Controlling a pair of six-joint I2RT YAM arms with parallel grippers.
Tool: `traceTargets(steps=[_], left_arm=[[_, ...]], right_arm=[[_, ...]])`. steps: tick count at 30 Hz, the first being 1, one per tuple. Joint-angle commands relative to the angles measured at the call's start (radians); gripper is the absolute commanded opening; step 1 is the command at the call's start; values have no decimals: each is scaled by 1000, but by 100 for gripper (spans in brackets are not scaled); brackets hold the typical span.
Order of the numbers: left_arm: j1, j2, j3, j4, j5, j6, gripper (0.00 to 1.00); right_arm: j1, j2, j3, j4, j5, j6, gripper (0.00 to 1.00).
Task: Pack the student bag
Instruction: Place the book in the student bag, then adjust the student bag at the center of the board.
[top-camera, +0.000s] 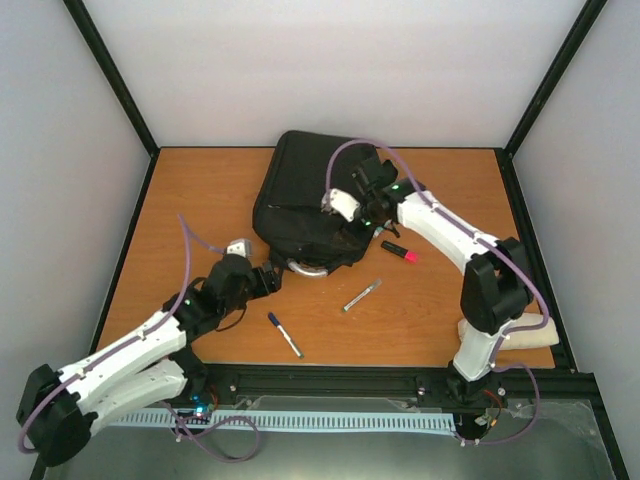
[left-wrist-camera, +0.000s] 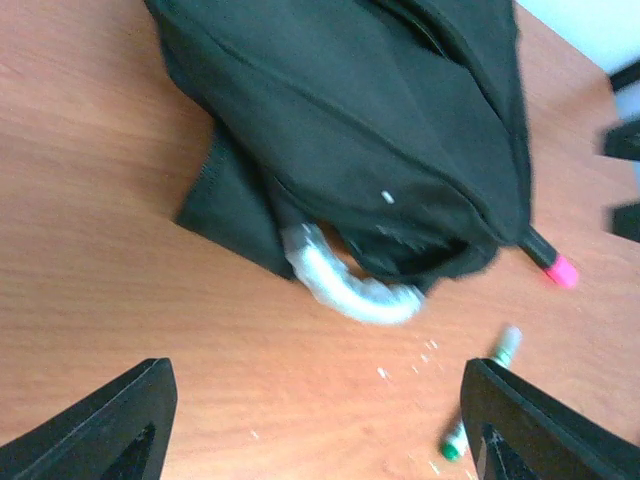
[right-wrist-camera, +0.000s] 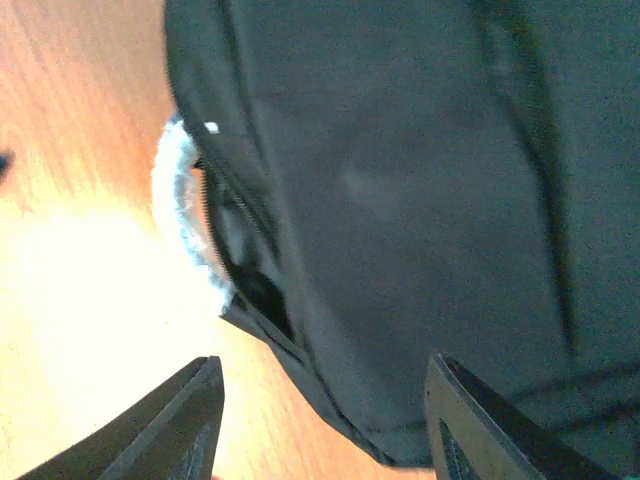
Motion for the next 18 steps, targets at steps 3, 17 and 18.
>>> traceTargets(steps=[3, 17, 18], left_arm=[[215, 175, 198, -98, 163, 143, 82], [514, 754, 618, -40, 339, 226, 81], [516, 788, 641, -42, 340, 233, 81]], right_arm=[[-193, -54, 23, -18, -102, 103, 61], [-298, 156, 153, -25, -75, 258, 78], [-298, 194, 180, -37, -84, 267, 79]])
